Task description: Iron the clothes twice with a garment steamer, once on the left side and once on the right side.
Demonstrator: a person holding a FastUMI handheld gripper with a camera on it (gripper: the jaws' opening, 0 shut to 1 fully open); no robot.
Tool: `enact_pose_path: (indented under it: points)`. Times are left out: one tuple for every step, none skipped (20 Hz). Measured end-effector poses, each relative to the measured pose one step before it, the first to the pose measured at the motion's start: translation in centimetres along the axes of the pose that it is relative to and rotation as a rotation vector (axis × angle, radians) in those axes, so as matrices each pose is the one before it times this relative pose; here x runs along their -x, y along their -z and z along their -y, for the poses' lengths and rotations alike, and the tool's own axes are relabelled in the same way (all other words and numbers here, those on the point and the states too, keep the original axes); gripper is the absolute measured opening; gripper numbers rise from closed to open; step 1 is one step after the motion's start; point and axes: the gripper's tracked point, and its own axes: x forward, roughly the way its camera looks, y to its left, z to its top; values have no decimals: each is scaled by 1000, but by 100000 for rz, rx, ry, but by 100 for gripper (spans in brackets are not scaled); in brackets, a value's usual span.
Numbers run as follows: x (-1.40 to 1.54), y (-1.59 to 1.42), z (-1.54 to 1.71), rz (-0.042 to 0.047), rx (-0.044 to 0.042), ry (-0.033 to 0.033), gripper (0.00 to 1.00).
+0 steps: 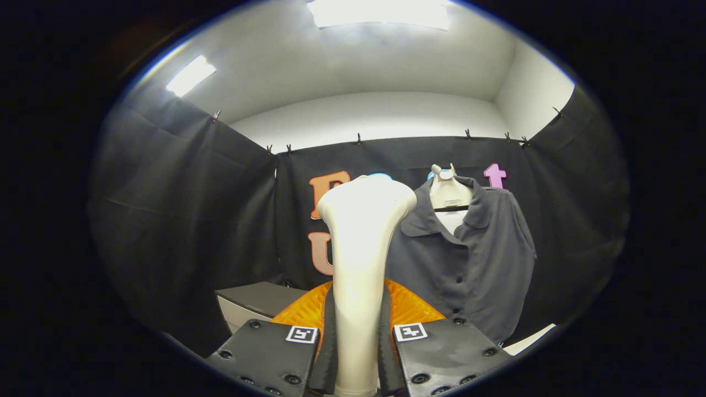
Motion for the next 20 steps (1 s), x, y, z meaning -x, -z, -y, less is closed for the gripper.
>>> enact_pose_path:
  points:
    - [616, 37, 1019, -138, 248, 795, 37]
    - [367, -35, 1089, 162, 380, 940, 37]
    - [365, -44, 1009, 175, 428, 879, 37]
    - [250, 267, 989, 164, 512, 759, 37]
    - [115, 305, 822, -194, 541, 428, 37]
    - [-9, 328, 773, -373, 112, 63, 37]
    - [-84, 472, 650, -709, -122, -557, 37]
    - [60, 478, 627, -900, -474, -708, 37]
    - [10, 606, 847, -921, -681, -160, 37]
    - [44, 535, 992, -699, -670, 143, 37]
    - [-66, 462, 801, -586, -452, 255, 37]
    - [-155, 428, 768, -403, -380, 192, 37]
    - [-370, 424, 598, -402, -362, 61, 37]
    - [-535, 416, 579, -301, -355, 317, 37]
    - [-566, 328, 489, -10, -368, 444, 37]
    - [-458, 366, 374, 268, -526, 421, 37]
    - [-677, 365, 203, 258, -108, 247, 37]
    - [-580, 363, 151, 384, 174, -230, 37]
    - [-554, 334, 22, 37, 198, -287, 37]
    - [-557, 365, -76, -235, -15, -136, 37]
